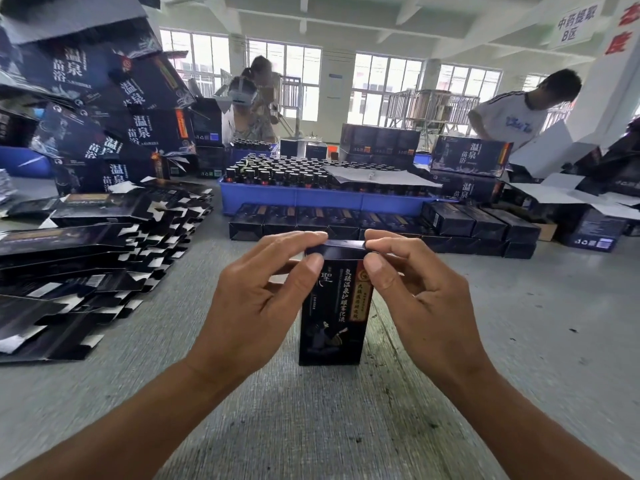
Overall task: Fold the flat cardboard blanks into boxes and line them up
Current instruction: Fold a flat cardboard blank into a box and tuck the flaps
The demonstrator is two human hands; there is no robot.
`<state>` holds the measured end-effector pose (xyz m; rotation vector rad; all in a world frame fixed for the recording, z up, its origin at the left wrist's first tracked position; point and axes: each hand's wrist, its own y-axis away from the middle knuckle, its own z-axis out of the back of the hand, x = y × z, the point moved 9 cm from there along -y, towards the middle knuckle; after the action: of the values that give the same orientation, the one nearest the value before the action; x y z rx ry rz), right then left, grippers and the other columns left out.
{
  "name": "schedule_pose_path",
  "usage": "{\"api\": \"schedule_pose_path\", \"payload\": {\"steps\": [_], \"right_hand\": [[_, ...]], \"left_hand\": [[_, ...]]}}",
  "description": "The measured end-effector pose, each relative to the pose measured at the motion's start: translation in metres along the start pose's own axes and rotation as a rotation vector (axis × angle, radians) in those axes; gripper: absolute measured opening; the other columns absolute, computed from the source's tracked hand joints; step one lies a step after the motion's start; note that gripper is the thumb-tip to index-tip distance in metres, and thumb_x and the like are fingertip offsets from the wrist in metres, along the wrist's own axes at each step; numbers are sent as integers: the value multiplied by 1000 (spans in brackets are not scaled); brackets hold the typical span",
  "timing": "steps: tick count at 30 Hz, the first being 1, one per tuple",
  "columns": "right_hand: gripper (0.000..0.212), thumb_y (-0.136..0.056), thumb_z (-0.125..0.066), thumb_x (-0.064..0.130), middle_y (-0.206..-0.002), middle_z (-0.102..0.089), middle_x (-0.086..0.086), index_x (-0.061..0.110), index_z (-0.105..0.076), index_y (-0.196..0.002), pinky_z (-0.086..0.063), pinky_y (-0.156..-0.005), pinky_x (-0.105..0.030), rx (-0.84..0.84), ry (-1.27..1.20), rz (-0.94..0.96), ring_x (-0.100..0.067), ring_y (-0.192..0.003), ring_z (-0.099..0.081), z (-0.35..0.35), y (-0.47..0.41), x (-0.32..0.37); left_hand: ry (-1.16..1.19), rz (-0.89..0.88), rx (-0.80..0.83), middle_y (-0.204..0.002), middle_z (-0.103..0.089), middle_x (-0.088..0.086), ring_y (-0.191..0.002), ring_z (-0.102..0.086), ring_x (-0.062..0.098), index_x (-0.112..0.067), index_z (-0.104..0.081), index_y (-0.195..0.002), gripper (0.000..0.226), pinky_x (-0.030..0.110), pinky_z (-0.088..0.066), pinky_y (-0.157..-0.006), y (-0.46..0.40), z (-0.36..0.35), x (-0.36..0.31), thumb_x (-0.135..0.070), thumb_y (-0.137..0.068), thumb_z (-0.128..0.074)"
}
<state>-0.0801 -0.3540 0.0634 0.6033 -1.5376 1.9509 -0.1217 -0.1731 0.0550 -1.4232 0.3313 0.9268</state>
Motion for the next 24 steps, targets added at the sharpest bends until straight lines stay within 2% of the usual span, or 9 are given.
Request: {"api": "schedule_pose_path", "payload": {"steps": [3, 6, 10, 17, 21, 24], "right_hand": [[22, -94, -60, 35, -113, -70, 18, 26, -71, -111, -52, -84, -13, 5, 52, 16, -3, -107, -67, 1, -1, -1], [21, -94, -60, 37, -109, -72, 16, 30, -69, -112, -53, -79, -13, 24, 0, -32, -2, -101, -69, -2, 0, -4], [17, -95, -60, 36, -104, -73, 13, 34, -68, -109, -51, -75, -12, 33, -18, -54, -3, -99, -70, -2, 0, -4], [17, -96, -60, 33, -103, -72, 12, 29, -69, -110, -47, -68, -8, 25, 35, -23, 1, -91, -68, -2, -1, -2], [17, -96, -60, 34, -110, -70, 16, 28, -70, -108, -50, -71, -11, 26, 26, -23, -5, -97, -70, -2, -1, -3], [14, -96, -61, 32, -111, -69, 19, 29, -70, -105, -52, -75, -13, 27, 24, -15, -5, -100, -70, -1, -2, -4]], "left_hand": [[28, 28, 10, -117, -68, -9, -107, -68, 17, -31, -70, -121, 27, 23, -57, -82, -2, 1, 2, -31, -96, -59], [45, 68, 10, -113, -71, -7, -104, -69, 16, -38, -70, -117, 23, 27, -58, -84, -2, 1, 5, -32, -97, -60], [59, 92, -15, -101, -72, -4, -94, -70, 15, -40, -71, -110, 20, 21, -56, -76, -2, 0, 5, -29, -98, -60], [53, 99, -72, -100, -72, -8, -89, -71, 10, -35, -74, -105, 20, 19, -56, -71, -3, 1, 2, -22, -97, -61], [4, 69, -86, -101, -72, -13, -91, -70, 7, -34, -75, -102, 21, 15, -53, -68, -4, 2, 0, -20, -97, -61], [-16, 21, -68, -105, -71, -14, -97, -69, 9, -35, -75, -104, 20, 18, -55, -75, -6, 4, -2, -21, -99, -62]]}}
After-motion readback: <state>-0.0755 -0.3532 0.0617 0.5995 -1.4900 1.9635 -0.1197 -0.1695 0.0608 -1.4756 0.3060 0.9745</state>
